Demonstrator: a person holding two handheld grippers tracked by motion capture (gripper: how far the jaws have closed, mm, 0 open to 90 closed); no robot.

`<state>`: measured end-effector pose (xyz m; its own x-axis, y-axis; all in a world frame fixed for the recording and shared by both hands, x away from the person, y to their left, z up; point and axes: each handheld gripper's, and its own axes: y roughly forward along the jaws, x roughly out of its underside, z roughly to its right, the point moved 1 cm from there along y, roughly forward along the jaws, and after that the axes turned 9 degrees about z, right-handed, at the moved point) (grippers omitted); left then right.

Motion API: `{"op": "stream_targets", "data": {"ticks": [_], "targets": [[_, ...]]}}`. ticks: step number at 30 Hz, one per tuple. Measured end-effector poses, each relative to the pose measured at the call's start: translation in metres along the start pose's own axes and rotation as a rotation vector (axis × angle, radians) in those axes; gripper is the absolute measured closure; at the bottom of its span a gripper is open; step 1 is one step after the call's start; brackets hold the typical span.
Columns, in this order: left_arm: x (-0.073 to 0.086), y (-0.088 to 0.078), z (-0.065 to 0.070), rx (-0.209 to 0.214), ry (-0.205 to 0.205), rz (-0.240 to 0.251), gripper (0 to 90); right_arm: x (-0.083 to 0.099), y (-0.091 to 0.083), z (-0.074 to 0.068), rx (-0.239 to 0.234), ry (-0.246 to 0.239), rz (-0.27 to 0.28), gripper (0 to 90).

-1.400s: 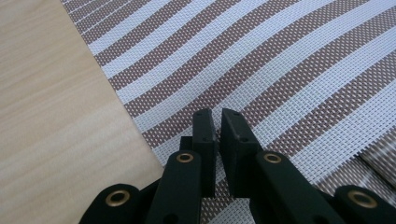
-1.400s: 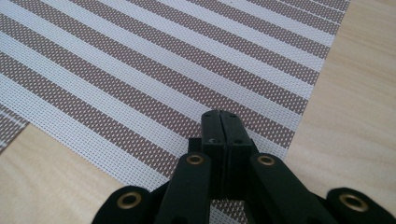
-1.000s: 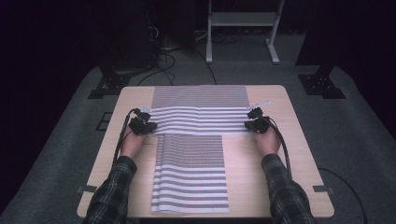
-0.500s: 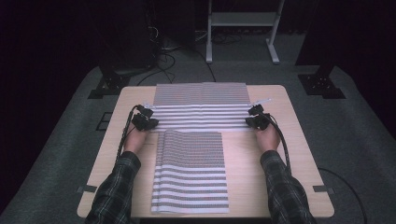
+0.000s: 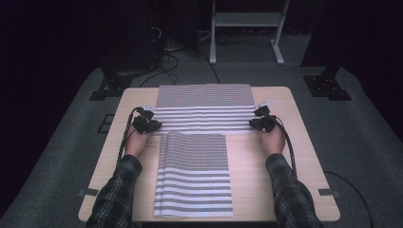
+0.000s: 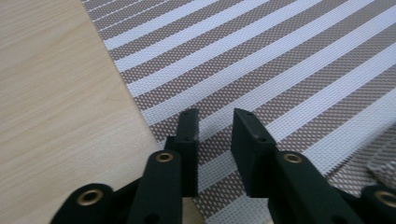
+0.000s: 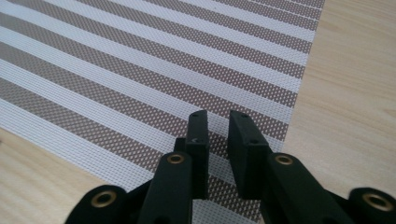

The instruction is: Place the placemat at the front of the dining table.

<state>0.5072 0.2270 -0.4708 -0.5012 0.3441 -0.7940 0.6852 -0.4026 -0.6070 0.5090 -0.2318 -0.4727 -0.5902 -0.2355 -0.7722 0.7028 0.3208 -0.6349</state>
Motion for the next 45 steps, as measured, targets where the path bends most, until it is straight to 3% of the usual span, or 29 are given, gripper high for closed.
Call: {"op": "stream_targets", "data": {"ticks": [4, 12, 15, 18, 21, 29, 45], "targets": [[-0.002, -0.006, -0.001, 0.008, -0.006, 0.011, 58.6, -0.003, -0.005, 0.000, -0.007, 0.002, 0.018, 63.4], [-0.004, -0.022, -0.002, 0.063, -0.059, 0.015, 23.8, -0.009, -0.024, -0.007, -0.012, 0.000, 0.039, 33.1], [-0.003, -0.028, -0.002, 0.074, -0.058, 0.009, 15.9, -0.009, -0.032, -0.009, -0.006, 0.007, 0.066, 20.1], [-0.001, -0.033, -0.001, 0.067, -0.051, -0.009, 6.1, -0.007, -0.037, -0.009, -0.008, 0.011, 0.059, 9.4], [0.001, -0.038, 0.001, 0.070, -0.051, 0.005, 1.4, -0.003, -0.041, -0.011, 0.016, -0.011, 0.047, 9.3], [0.004, -0.063, 0.010, 0.064, -0.025, 0.041, 0.0, 0.011, -0.056, -0.012, -0.049, -0.001, 0.077, 8.9], [0.015, -0.103, 0.029, 0.081, -0.007, 0.087, 0.0, 0.028, -0.099, -0.031, -0.089, -0.059, 0.140, 8.8]]}}
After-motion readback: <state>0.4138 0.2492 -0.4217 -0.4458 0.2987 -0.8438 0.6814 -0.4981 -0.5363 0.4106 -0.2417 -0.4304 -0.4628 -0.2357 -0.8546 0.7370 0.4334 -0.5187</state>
